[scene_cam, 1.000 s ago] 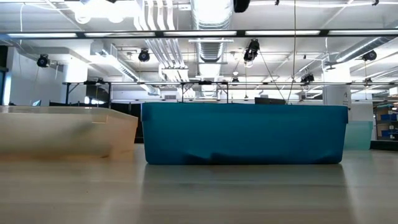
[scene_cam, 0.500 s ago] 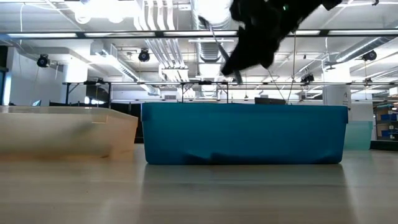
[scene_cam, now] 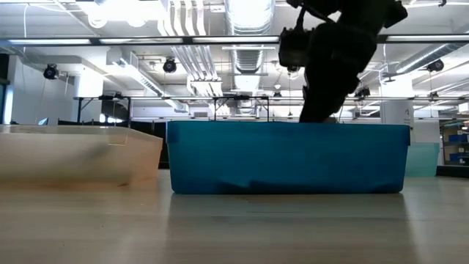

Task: Sort silverware by color (type)
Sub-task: Put the light blue spoon into the blue bin, then return to Home Position

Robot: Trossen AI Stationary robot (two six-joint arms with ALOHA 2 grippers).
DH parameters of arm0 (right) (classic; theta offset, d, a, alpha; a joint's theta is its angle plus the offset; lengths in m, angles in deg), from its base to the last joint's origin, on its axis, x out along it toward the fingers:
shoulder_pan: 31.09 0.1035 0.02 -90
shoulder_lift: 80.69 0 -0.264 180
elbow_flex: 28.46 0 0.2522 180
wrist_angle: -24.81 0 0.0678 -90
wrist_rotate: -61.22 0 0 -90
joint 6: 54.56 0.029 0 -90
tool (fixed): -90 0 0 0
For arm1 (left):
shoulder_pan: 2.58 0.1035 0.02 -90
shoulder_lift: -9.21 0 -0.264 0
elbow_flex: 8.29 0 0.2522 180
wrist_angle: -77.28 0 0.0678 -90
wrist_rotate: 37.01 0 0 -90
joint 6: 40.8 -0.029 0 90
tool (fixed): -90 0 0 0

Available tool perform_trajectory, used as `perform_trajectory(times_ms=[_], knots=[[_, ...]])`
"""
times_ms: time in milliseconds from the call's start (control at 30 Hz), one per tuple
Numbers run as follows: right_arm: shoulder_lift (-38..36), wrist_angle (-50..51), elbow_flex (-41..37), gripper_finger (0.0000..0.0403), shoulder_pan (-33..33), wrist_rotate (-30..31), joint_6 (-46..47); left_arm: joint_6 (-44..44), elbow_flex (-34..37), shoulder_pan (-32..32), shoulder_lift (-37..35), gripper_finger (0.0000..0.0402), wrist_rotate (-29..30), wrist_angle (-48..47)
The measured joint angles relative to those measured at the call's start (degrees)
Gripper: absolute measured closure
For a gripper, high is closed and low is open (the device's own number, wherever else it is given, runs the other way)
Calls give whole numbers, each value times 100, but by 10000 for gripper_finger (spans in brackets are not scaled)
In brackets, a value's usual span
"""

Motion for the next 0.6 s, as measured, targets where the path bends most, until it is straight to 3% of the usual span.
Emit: perform_trajectory(times_ms=[233, 367, 600], knots=[[-385, 655, -1, 211, 0, 50, -64, -125, 6, -406, -437, 244, 0, -30], [-812, 734, -1, 196, -11, 221, -453, -125, 100, -652, -650, 244, -10, -174], [-1593, 757, -35, 196, -404, 1630, -772, 227, 959, -713, -1286, 244, -13, -178]])
